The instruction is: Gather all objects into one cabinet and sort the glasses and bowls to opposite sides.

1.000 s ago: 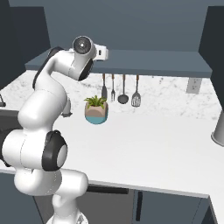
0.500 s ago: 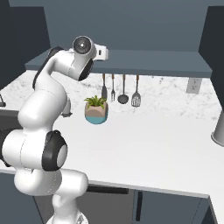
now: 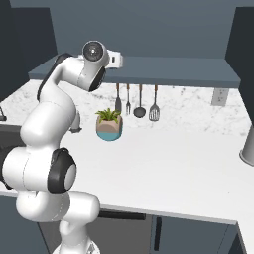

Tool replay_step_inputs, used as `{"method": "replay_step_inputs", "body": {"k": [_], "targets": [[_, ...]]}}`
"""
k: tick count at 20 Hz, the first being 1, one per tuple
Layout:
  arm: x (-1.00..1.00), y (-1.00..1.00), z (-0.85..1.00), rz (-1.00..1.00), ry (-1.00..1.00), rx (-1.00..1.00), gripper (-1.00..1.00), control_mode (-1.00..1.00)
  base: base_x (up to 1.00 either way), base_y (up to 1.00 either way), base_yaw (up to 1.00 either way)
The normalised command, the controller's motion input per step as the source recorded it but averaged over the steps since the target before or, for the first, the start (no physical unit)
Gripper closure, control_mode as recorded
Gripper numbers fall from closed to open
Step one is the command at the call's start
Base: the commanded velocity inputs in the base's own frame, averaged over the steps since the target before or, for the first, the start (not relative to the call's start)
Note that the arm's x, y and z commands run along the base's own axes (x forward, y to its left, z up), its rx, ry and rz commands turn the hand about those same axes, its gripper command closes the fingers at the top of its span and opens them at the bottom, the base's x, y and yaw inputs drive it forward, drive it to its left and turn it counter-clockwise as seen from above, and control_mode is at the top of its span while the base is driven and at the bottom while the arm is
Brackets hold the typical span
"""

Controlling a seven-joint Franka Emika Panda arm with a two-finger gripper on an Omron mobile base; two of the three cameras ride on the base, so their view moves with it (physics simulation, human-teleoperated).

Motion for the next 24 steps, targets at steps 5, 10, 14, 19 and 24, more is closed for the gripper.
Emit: {"method": "replay_step_inputs", "body": {"k": [5,10,14,19,24], "targets": [[-0.23,0.0,0.01,0.0,-0.01,0.0,1.0,-1.0,0.0,0.0,0.0],[-0.9,-0.25,0.01,-0.01,0.0,0.0,1.0,-1.0,0.0,0.0,0.0],[-0.76,-0.4,0.13,0.0,0.0,0.0,1.0,-1.0,0.0,0.0,0.0],[-0.78,-0.37,0.17,0.0,0.02,0.0,1.0,-1.0,0.0,0.0,0.0],[-0.96,-0.04,0.14,0.0,0.0,0.0,1.0,-1.0,0.0,0.0,0.0]]}}
